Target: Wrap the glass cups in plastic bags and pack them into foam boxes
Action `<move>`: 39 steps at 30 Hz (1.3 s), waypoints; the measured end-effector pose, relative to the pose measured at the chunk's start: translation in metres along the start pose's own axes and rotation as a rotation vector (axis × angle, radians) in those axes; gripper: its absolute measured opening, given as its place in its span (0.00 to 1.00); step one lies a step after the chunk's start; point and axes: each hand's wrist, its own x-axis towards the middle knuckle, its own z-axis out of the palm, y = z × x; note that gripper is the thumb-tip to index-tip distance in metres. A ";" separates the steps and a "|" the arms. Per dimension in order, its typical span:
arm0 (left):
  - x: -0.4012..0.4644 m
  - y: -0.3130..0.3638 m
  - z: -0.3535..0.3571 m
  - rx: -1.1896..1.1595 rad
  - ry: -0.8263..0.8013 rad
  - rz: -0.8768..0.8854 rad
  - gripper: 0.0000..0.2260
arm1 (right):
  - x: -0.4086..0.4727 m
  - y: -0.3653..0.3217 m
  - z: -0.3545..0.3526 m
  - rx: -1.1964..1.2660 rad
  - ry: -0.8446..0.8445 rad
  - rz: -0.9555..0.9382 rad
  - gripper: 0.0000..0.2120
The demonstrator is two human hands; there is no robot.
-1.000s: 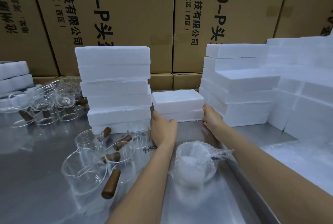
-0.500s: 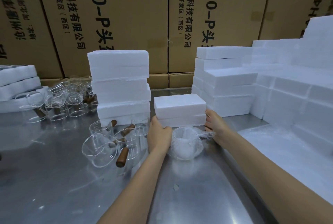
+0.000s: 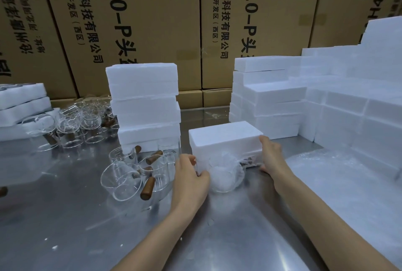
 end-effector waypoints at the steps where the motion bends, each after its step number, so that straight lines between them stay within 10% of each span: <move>1: 0.000 0.001 -0.001 -0.006 -0.001 0.000 0.13 | -0.002 -0.002 -0.001 -0.008 0.018 -0.003 0.14; 15: 0.030 0.022 -0.002 -0.551 -0.153 -0.029 0.44 | -0.023 -0.014 -0.007 -0.146 0.131 -0.158 0.15; 23: 0.046 0.004 0.008 -0.428 -0.203 0.059 0.44 | -0.025 -0.016 -0.017 -0.706 -0.123 -0.034 0.40; 39: 0.047 0.010 0.005 -0.766 0.006 -0.097 0.40 | -0.039 -0.020 -0.012 -0.347 -0.329 0.211 0.22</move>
